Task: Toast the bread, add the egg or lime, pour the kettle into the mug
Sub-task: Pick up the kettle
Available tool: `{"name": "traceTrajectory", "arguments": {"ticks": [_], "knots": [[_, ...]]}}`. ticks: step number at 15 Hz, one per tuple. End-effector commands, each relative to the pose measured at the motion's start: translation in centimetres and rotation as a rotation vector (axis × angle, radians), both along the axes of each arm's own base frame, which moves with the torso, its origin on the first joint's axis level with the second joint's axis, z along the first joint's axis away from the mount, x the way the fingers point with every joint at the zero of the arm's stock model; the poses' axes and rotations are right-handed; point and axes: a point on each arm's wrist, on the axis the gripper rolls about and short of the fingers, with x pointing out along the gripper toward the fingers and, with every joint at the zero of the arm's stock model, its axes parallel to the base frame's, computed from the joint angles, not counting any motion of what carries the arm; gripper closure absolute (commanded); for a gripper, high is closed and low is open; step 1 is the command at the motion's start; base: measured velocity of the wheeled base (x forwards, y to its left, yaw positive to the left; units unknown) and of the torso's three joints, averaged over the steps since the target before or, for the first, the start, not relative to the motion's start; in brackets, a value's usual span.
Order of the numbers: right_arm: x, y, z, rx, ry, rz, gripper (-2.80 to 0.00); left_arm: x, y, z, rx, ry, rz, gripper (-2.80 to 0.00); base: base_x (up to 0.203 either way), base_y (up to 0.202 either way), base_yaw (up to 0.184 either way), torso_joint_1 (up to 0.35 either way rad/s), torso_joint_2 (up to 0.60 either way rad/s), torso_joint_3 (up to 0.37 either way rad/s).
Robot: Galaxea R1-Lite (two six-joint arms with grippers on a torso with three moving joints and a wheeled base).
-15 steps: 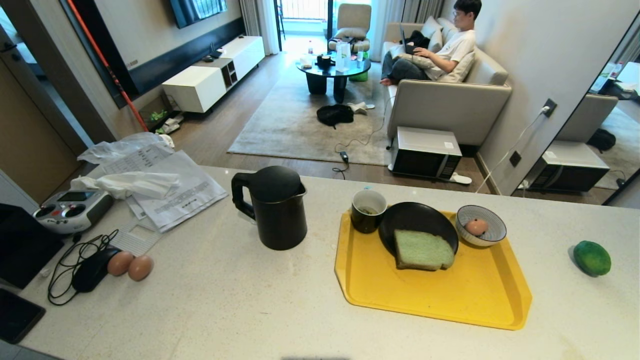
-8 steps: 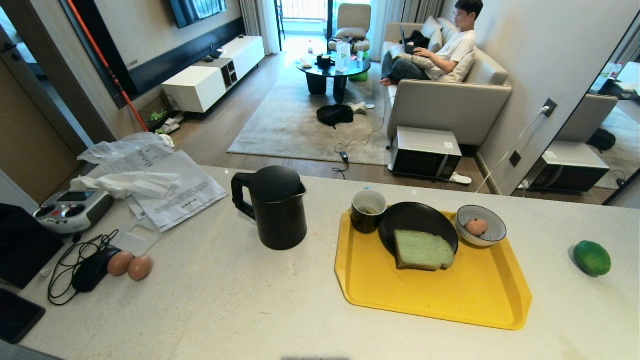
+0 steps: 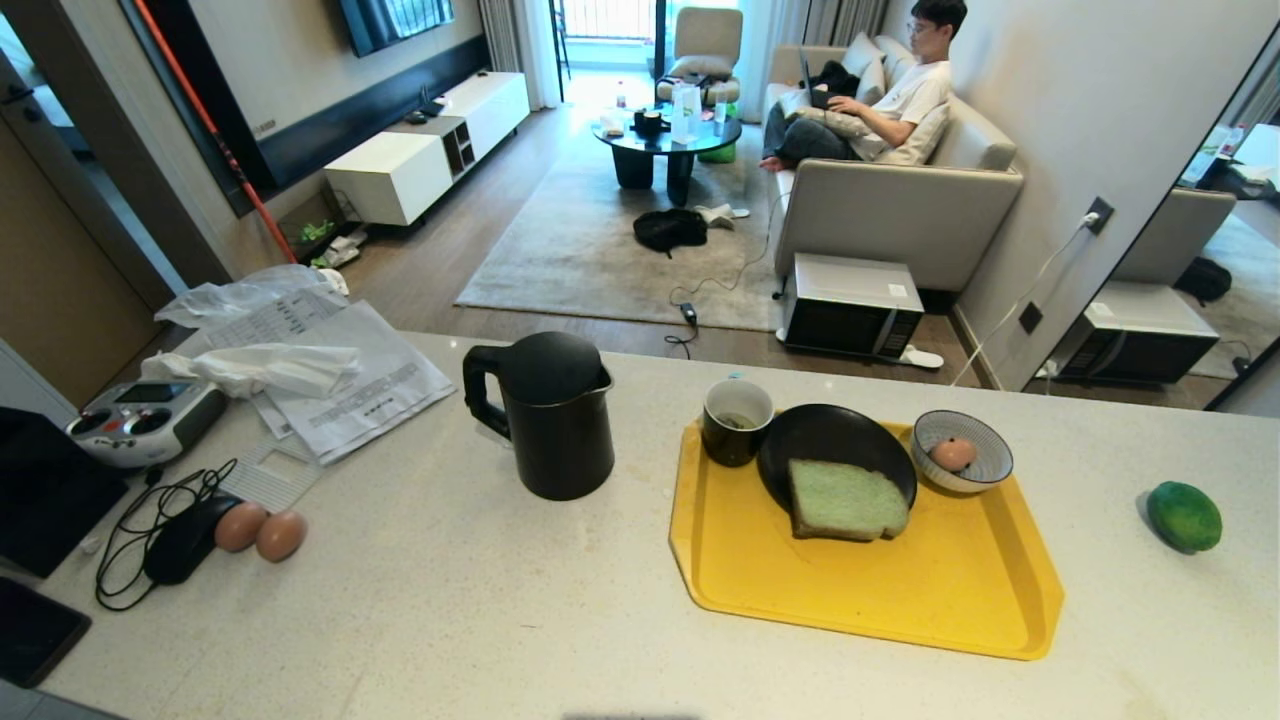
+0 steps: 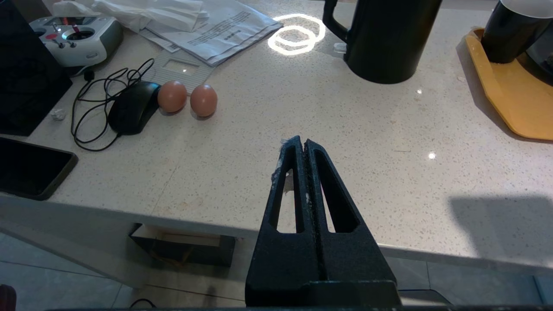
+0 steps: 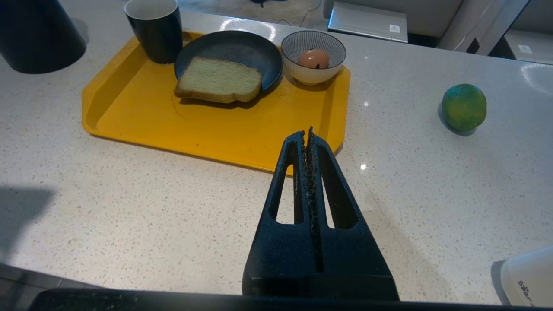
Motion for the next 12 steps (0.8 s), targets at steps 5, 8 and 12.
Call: {"name": "traceTrajectory", "arguments": {"ticks": [5, 8, 12], "knots": [[0.0, 0.0, 0.0, 0.000, 0.002, 0.001, 0.00, 0.0, 0.0, 0.0, 0.006, 0.001, 0.000, 0.00, 0.000, 0.000, 0.000, 0.000, 0.00, 0.000], [0.0, 0.0, 0.0, 0.000, 0.002, 0.001, 0.00, -0.1, 0.0, 0.4, 0.006, -0.013, -0.001, 0.00, 0.000, 0.000, 0.000, 0.000, 0.00, 0.000], [0.0, 0.0, 0.0, 0.000, 0.002, 0.001, 0.00, -1.3, 0.0, 4.4, 0.005, -0.023, -0.002, 0.00, 0.000, 0.000, 0.000, 0.000, 0.00, 0.000]]}}
